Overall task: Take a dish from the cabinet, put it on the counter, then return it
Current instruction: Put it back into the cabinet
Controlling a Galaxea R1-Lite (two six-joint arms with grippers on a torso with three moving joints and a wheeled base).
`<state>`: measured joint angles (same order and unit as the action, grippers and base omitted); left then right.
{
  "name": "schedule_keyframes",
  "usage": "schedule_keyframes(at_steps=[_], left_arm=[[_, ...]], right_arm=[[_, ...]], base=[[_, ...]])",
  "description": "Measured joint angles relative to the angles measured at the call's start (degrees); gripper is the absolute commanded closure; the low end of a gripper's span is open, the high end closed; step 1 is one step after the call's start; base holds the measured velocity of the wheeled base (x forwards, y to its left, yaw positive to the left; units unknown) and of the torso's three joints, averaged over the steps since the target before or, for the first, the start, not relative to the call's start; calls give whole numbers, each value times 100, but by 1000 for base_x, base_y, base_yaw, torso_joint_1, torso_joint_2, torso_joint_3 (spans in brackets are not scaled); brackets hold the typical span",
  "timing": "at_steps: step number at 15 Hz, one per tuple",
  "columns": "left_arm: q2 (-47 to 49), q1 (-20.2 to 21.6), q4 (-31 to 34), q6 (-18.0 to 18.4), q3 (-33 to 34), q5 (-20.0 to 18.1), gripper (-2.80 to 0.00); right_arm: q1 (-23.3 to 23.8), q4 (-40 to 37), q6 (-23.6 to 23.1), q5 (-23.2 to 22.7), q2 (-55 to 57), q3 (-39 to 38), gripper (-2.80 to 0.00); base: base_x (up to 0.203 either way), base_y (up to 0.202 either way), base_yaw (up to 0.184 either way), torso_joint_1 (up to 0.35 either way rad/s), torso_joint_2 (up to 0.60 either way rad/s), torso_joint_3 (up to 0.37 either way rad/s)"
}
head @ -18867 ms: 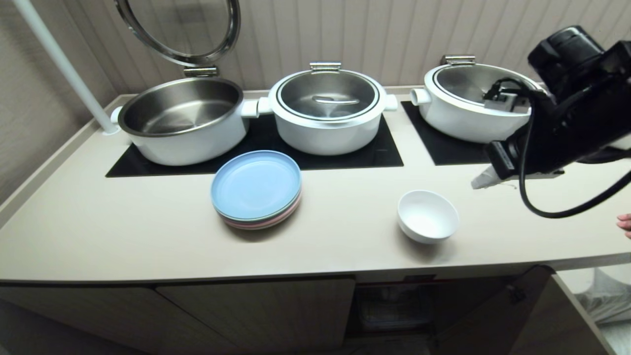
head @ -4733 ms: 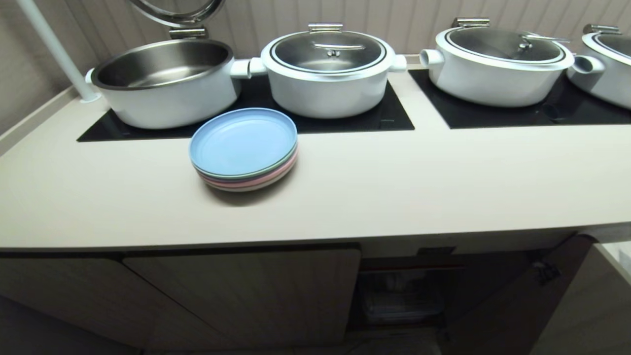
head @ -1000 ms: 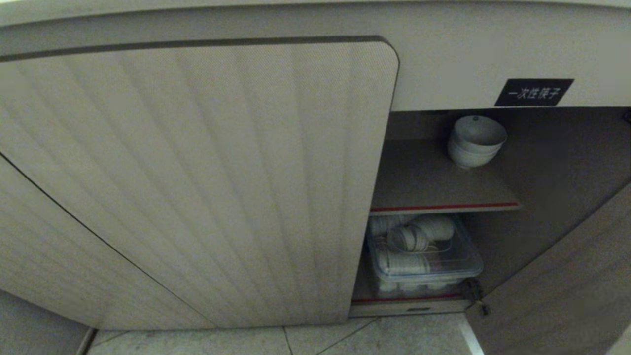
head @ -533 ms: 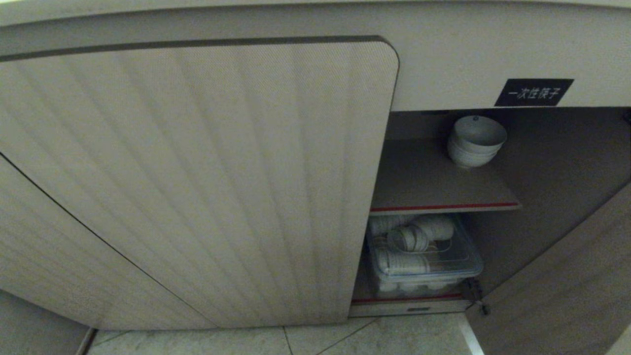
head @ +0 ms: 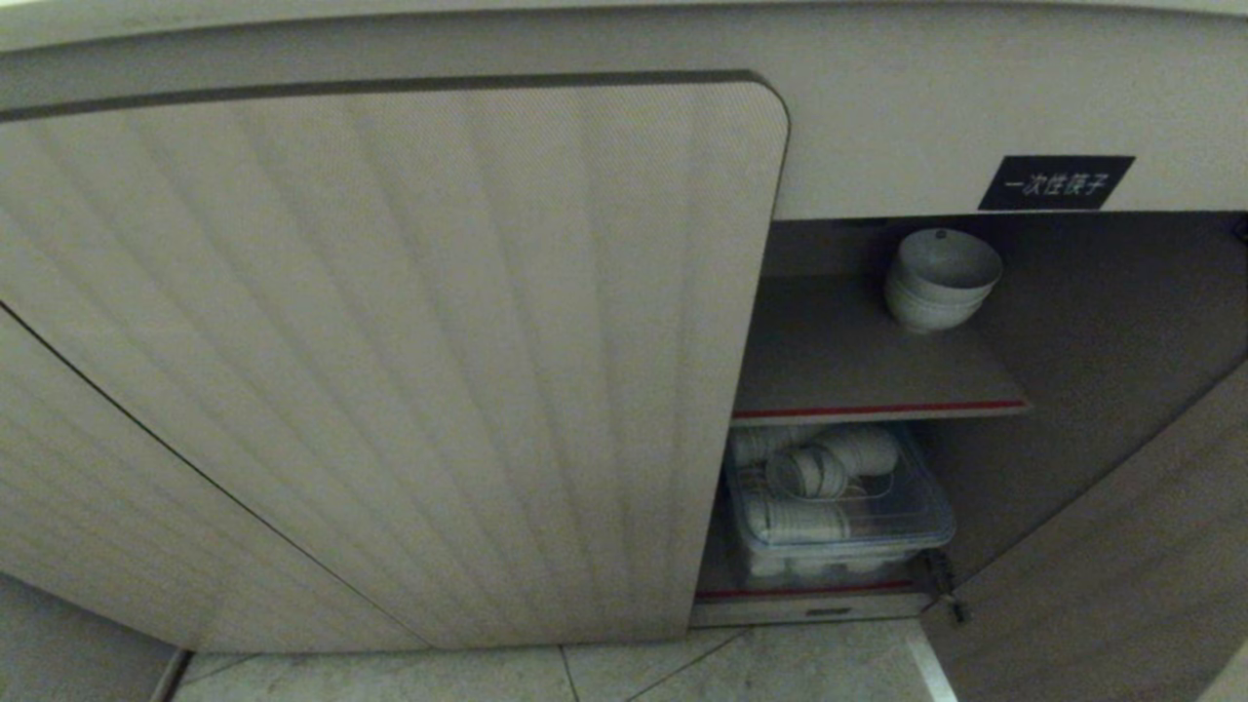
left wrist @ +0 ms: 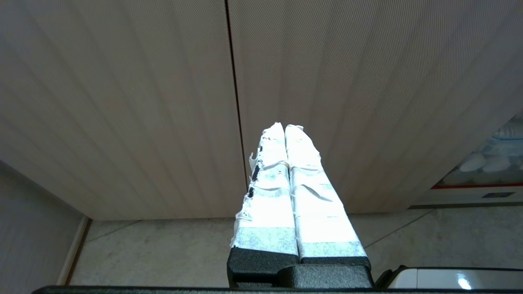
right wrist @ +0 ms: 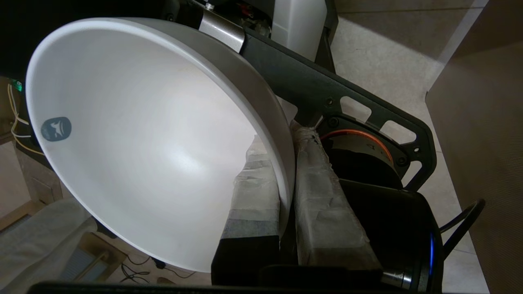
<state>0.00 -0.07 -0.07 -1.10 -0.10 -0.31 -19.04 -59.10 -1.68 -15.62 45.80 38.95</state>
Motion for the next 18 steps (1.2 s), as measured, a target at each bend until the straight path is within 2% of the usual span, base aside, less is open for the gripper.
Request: schedule_keyframes(at_steps=[11,18], left_arm=[[0,0,0,0,0,-2,0],[0,0,0,0,0,1,0]], right_arm=[[94,773,8,21,590,-22,0],[107,1413,368,86,1260,13,0]], base=[[0,0,0,0,0,0],[0,0,0,0,0,0]])
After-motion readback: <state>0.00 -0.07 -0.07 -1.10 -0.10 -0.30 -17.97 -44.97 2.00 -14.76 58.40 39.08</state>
